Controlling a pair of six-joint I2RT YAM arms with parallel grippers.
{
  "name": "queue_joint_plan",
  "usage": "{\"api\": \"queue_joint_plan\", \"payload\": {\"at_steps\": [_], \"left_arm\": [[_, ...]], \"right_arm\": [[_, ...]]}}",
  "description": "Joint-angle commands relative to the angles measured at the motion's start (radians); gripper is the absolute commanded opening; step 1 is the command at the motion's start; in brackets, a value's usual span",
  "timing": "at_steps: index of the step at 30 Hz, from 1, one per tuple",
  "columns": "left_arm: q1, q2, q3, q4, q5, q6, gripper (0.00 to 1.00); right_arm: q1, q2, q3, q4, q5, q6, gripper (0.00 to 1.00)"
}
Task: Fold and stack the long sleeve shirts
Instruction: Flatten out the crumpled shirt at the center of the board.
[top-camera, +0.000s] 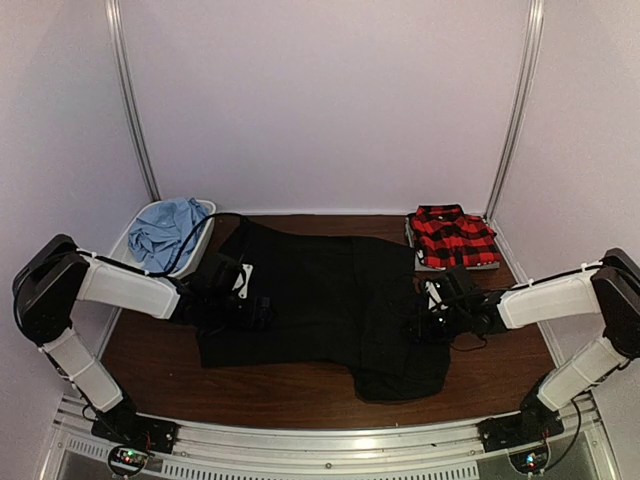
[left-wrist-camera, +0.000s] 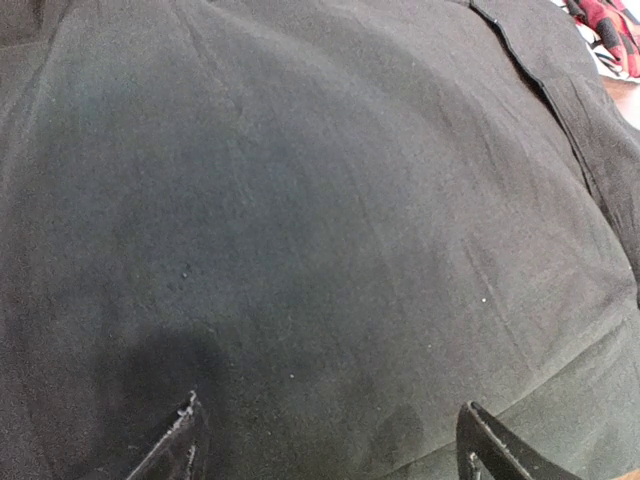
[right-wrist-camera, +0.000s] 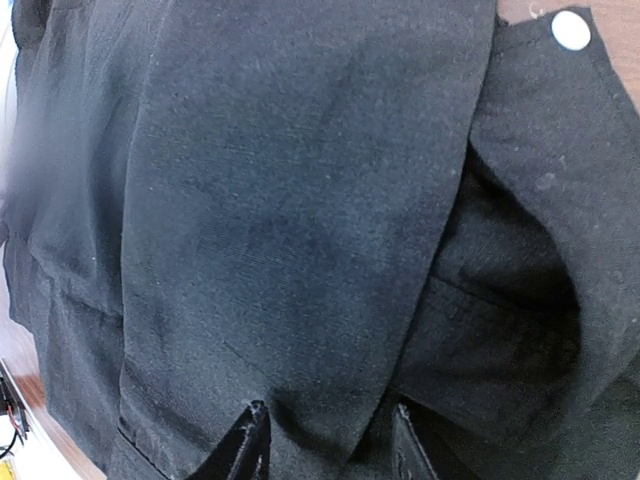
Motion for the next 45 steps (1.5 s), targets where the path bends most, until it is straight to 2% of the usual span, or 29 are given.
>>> {"api": "queue_joint_plan", "payload": {"at_steps": [1,10,14,20,24,29,35,43,45], "left_arm": [[-0.006,-0.032,0.005,0.011,-0.019,0.004,0.87],[-0.006,-0.031,0.001,0.007,-0.028,0.007,0.88],[-0.006,-0.036,-0.002,0.003,-0.036,0.010,0.88],[-0.006,-0.042,0.000,-0.005,-0.040,0.013,0.88],[-0.006,-0.043,0.000,-0.010,-0.047,0.015,0.88],[-0.006,-0.037,0.007,-0.016,-0.048,0.020,0.88],[-0.006,-0.028,0.013,-0.022,-0.056,0.028,0.88],[-0.006,-0.005,0.028,-0.022,-0.049,0.030,0.88],[-0.006,-0.003,0.029,-0.022,-0.048,0.030,0.88]], "right_arm": [[0.008,0.013,-0.019,0.083,-0.035,0.008,0.38],[0.009,0.022,0.004,0.159,-0.087,0.022,0.00],[0.009,0.015,0.112,0.101,-0.091,-0.008,0.00],[-0.023,0.066,0.413,-0.041,-0.073,-0.111,0.00],[-0.078,0.174,0.604,-0.086,-0.078,-0.160,0.00],[-0.149,0.332,0.781,-0.066,-0.111,-0.166,0.00],[-0.222,0.510,0.913,-0.008,-0.134,-0.130,0.00],[-0.272,0.705,1.052,-0.011,-0.175,-0.099,0.00],[-0.283,0.730,1.070,-0.018,-0.176,-0.094,0.07]]}}
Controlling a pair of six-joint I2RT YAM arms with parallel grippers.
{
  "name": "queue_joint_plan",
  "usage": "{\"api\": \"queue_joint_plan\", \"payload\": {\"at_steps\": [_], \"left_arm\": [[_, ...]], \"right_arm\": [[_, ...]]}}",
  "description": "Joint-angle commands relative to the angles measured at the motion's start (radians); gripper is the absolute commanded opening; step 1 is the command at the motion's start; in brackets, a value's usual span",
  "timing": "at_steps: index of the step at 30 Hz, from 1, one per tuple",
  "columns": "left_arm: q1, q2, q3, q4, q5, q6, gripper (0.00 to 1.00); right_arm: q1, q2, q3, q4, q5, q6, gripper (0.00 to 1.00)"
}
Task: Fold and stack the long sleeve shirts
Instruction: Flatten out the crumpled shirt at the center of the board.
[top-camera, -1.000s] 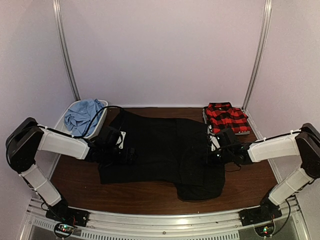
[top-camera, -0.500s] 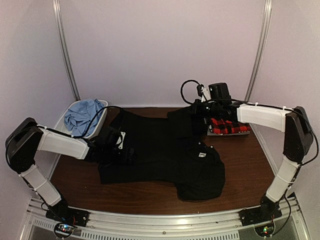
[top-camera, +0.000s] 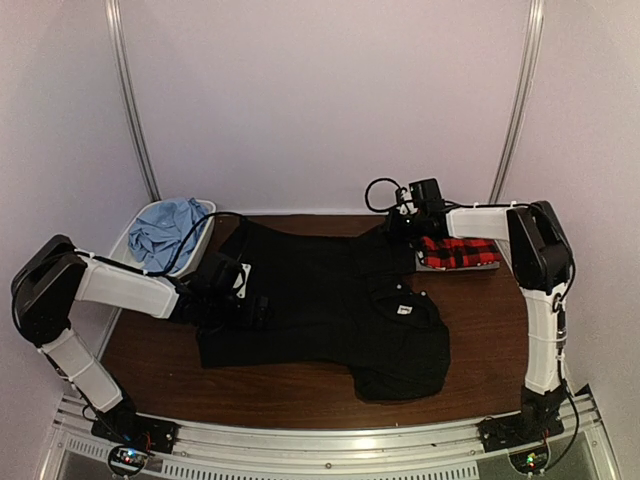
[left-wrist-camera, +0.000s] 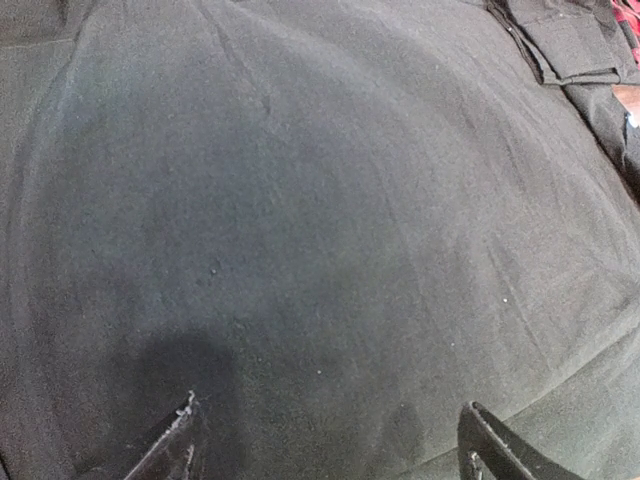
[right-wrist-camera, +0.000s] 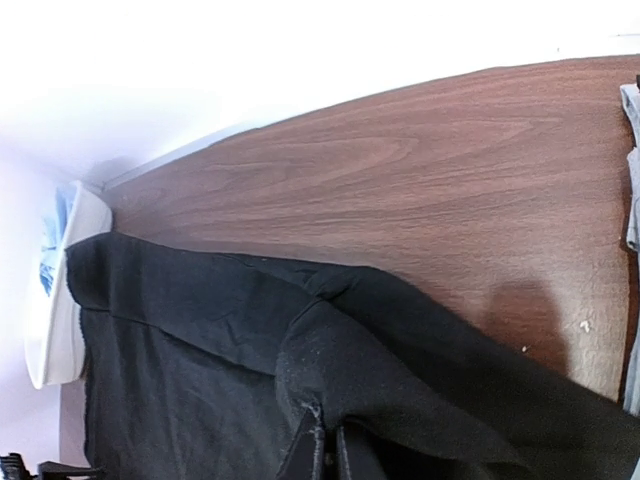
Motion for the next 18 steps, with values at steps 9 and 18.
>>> {"api": "queue_joint_plan", "payload": {"at_steps": [9,18], "left_arm": [[-0.006,0.013,0.027,0.009,0.006,0.015,0.89],[-0.006,-0.001,0.028,0.005,0.007,0.021,0.89]], "right_arm": [[-0.027,-0.159,-0.107,-0.108,0.140,-0.093,0.68],[0.085,-0.481,-0.476,-0.154,0.232,-0.225,0.77]]}}
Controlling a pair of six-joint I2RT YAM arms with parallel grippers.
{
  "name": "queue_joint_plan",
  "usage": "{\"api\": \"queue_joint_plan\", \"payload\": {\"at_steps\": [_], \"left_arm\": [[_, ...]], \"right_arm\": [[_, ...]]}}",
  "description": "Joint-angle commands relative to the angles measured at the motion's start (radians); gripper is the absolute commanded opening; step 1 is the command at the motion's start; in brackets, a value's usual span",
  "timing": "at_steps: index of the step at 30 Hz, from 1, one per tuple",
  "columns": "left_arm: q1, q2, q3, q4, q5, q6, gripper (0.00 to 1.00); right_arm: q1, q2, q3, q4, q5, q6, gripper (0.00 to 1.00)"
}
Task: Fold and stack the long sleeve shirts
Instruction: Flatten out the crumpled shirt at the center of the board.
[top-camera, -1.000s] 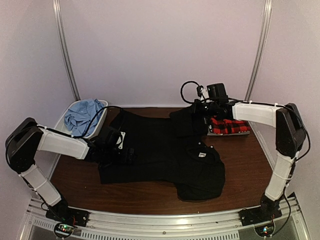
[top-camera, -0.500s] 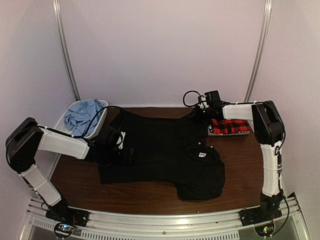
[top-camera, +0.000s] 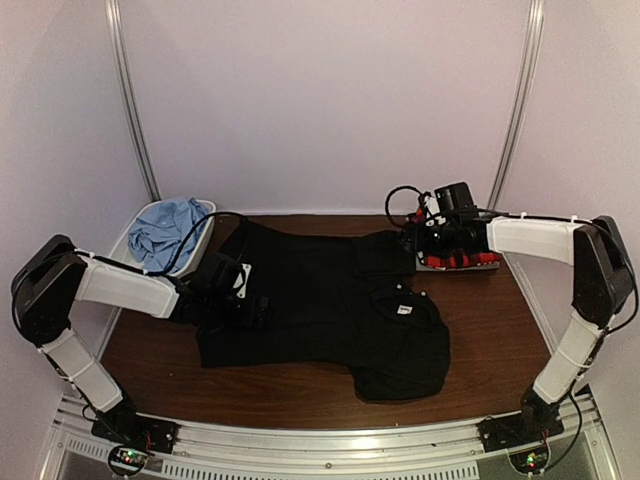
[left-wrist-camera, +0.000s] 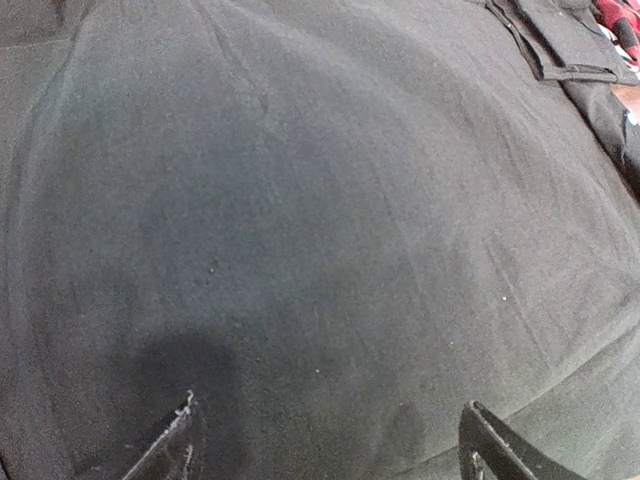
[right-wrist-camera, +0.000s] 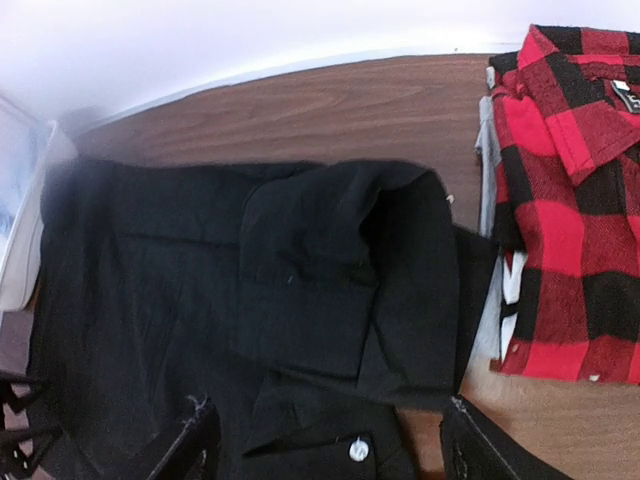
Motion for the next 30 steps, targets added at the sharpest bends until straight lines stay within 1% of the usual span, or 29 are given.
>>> {"api": "queue_joint_plan", "payload": {"at_steps": [1,3,6,8,11,13,18,25,27,30], "left_arm": [[-0.006,-0.002,0.027,0.007,0.004,0.017,0.89],[-0.006,-0.005,0.026,0.006,0.004,0.017,0.89],[-0.006,-0.008,0.025,0.006,0.007,0.015,0.89],[-0.006,-0.008,0.023,0.007,0.011,0.011,0.89],[-0.006,-0.005,0.019,0.008,0.013,0.009,0.90],[-0.006,-0.003,0.017,0.009,0.014,0.008,0.89],[-0.006,-0.002,0.012,0.010,0.014,0.007,0.89],[-0.006,0.008,0.011,0.012,0.016,0.011,0.90],[-0.006,0.009,0.010,0.014,0.019,0.011,0.90],[-0.006,0.010,0.008,0.014,0.019,0.011,0.90]], "right_arm": [[0.099,-0.111,-0.153,-0.034,0.080,-0.083,0.77],[0.158,-0.144,-0.201,-0.045,0.125,-0.095,0.80],[0.245,-0.155,-0.222,-0.068,0.195,-0.113,0.85],[0.293,-0.132,-0.208,-0.087,0.226,-0.126,0.89],[0.344,-0.061,-0.159,-0.134,0.295,-0.151,0.90],[0.365,-0.012,-0.114,-0.172,0.330,-0.169,0.88],[0.405,0.094,-0.013,-0.252,0.418,-0.206,0.79],[0.439,0.206,0.117,-0.349,0.550,-0.257,0.75],[0.441,0.232,0.137,-0.363,0.572,-0.264,0.70],[0.441,0.267,0.168,-0.399,0.589,-0.268,0.61]]}}
